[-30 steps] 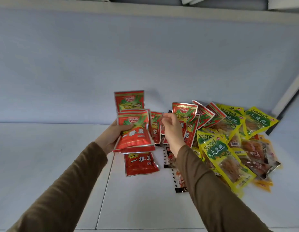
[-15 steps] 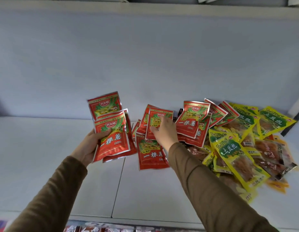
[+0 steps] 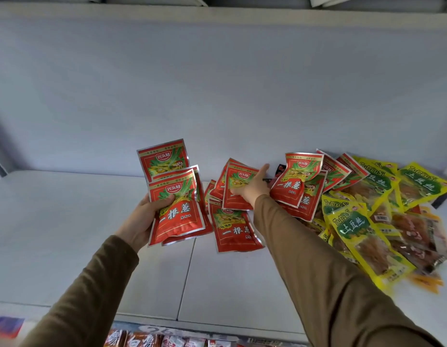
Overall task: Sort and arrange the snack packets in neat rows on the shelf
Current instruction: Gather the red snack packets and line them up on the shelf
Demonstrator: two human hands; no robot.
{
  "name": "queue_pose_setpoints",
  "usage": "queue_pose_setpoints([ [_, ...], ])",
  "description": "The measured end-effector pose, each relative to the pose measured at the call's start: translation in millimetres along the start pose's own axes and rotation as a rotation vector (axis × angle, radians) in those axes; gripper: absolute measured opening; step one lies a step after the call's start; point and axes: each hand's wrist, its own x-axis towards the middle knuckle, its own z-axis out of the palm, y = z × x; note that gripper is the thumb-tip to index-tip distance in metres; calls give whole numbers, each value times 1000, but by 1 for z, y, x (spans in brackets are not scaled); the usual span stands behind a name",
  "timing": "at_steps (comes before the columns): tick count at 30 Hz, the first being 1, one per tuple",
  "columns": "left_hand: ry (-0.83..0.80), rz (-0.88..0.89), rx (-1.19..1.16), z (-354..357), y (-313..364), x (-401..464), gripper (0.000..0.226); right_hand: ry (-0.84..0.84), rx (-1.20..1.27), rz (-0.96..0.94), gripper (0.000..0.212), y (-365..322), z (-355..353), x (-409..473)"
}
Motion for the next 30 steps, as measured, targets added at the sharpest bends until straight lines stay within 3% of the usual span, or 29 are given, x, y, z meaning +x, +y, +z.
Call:
queue_pose_setpoints([
  [5, 7, 1, 8, 2, 1, 1, 33, -88, 576, 190, 118, -7, 6, 16],
  [8, 14, 2, 10, 2, 1, 1, 32, -148, 767, 258, 113, -9, 7, 26],
  [13, 32, 9, -3, 1, 0, 1, 33, -248, 780, 277, 46, -10, 10, 35],
  [14, 36, 10, -7, 2, -1, 1, 31, -255, 751, 263, 48, -9, 12, 35],
  [17, 48, 15, -17, 2, -1, 1, 30, -259, 644, 218, 92, 4, 25, 52],
  [21, 71, 25, -20, 0, -3, 1, 34, -316, 546, 160, 52, 0, 8, 28],
  [26, 86, 36, -31, 0, -2, 1, 37, -275, 337, 84, 89, 28, 41, 84],
  [30, 74, 58, -30, -1, 0, -2, 43, -190, 418, 102, 105, 50, 76, 134],
])
